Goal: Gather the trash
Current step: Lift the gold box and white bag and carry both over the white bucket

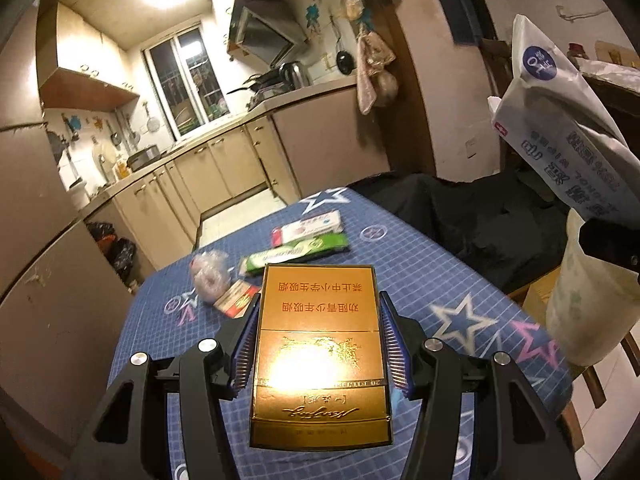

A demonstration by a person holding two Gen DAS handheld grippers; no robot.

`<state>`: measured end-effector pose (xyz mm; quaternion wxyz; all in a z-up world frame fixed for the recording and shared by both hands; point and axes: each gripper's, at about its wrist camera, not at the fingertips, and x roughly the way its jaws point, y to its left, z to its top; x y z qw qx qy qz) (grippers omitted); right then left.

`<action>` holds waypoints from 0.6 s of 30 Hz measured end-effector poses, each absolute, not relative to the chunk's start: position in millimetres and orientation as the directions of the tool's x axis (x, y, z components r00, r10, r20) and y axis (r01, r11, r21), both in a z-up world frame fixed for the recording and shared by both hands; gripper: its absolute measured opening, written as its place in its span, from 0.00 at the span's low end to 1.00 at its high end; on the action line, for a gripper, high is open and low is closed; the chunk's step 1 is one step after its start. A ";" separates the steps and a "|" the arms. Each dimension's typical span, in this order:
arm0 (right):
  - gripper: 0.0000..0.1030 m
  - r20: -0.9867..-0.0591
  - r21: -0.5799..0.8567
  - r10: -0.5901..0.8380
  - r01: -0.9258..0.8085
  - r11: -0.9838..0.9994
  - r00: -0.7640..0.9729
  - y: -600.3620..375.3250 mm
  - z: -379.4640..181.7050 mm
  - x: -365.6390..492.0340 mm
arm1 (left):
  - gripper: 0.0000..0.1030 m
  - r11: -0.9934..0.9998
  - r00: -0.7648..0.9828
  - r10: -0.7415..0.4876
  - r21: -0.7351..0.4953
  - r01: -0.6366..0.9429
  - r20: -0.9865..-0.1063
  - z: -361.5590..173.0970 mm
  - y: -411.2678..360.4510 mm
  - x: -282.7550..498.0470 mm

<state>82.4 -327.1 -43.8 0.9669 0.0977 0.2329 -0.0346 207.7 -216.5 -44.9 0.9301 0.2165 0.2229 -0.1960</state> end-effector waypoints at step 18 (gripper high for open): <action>0.27 -0.428 0.196 -0.226 0.334 0.922 0.875 -413.9 -42.2 20.7 | 0.55 0.704 0.759 -0.429 0.345 0.621 -0.489 -37.1 -325.5 174.2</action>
